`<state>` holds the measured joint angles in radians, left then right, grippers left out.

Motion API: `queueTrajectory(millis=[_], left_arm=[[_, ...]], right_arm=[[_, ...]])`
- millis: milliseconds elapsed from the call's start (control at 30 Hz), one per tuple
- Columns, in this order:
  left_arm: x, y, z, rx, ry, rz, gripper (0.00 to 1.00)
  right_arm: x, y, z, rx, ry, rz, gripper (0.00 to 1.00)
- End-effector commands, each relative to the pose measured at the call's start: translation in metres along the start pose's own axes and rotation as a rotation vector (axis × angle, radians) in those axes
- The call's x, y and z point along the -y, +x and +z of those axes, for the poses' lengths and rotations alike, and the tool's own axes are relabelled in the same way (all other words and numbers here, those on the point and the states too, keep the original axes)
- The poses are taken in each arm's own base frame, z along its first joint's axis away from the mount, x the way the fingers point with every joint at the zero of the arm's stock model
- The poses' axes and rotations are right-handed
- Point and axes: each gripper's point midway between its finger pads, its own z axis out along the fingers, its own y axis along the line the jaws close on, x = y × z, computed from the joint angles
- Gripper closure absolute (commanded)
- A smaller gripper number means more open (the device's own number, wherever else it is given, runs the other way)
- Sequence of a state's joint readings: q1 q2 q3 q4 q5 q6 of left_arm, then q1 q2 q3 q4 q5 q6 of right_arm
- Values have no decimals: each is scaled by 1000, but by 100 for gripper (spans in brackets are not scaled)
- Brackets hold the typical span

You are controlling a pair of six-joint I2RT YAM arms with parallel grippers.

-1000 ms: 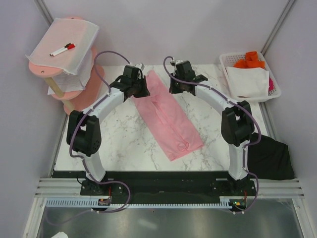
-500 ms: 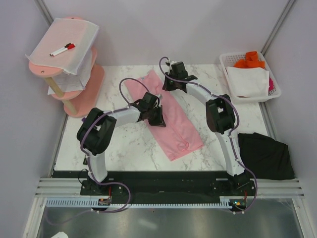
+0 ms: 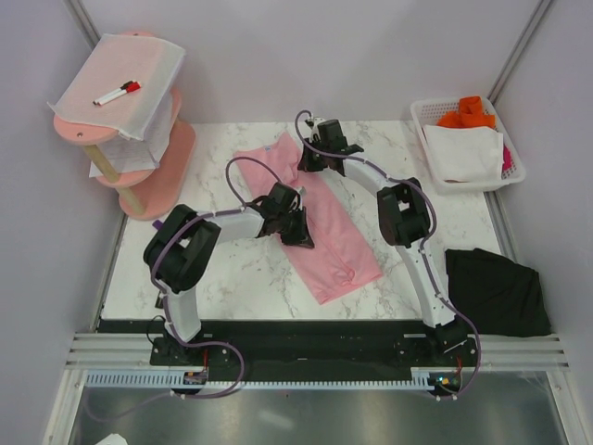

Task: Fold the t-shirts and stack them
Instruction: Rotate the tshirt 90 degrees

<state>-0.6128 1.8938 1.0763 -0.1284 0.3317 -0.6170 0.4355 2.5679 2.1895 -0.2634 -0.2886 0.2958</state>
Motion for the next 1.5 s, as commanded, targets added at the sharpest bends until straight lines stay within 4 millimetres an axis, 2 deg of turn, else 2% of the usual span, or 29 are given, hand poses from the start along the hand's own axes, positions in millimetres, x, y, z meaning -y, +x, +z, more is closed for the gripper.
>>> queueTrajectory(millis=[0,133,200,300,333,400,433,467,533,600,700,800,900,933,1000,1033,1100,1167,1200,1233,1267,1300,1333,1367,1400,1467], left_arm=[[-27,30,-5,-68,-119,-54,98],[-35,35,-11,-80,-163,-51,98],[-39,38,-16,-90,-186,-47,98],[-46,45,-22,-106,-221,-39,98],[-47,45,-23,-107,-229,-33,98],[-55,48,-27,-118,-269,-32,98],[-57,49,-28,-120,-278,-30,98],[-62,52,-31,-126,-303,-29,98],[-65,54,-35,-121,-322,-26,98],[-72,58,-40,-123,-353,-19,98],[-72,55,-47,-102,-357,3,98],[-63,46,-52,-70,-325,46,98],[-47,32,-60,-13,-269,86,98],[-42,27,-62,11,-251,96,98],[-31,18,-69,51,-216,118,98],[-25,14,-71,69,-191,126,98],[-17,9,-74,88,-161,143,98],[-10,6,-76,96,-131,153,98],[-8,5,-77,103,-125,152,98],[-6,5,-79,110,-119,150,98],[-6,5,-80,118,-115,149,98],[-4,2,-84,137,-113,150,98],[-8,1,-85,151,-136,143,98],[-12,1,-86,157,-153,137,98],[-16,-1,-87,166,-172,130,98],[-26,-3,-88,174,-223,114,98]], right_arm=[[12,9,12,-33,40,24,100],[37,21,15,-55,133,42,100],[56,23,12,-56,205,70,100],[85,21,1,-46,277,136,100],[104,17,-6,-34,309,165,100],[121,17,-17,-30,351,212,100],[136,9,-27,-9,389,230,100],[144,15,-31,-19,409,243,100],[159,10,-43,-3,442,263,100],[168,15,-47,-10,457,279,100],[157,8,-42,11,348,281,100],[141,-4,-37,39,247,272,100],[122,-19,-41,71,171,248,100],[115,-29,-47,94,149,234,100],[100,-36,-55,106,100,223,100],[91,-44,-66,128,80,212,100],[78,-49,-78,137,41,221,100],[64,-51,-96,148,18,244,100],[48,-60,-111,167,-16,234,100],[48,-41,-113,138,-9,251,100],[41,-36,-118,133,-14,250,100],[22,-40,-130,147,-38,208,100],[20,-21,-131,108,-16,206,100],[12,-16,-134,96,-12,190,100],[-12,-14,-139,95,-38,144,100],[-31,4,-140,40,-39,106,100]])
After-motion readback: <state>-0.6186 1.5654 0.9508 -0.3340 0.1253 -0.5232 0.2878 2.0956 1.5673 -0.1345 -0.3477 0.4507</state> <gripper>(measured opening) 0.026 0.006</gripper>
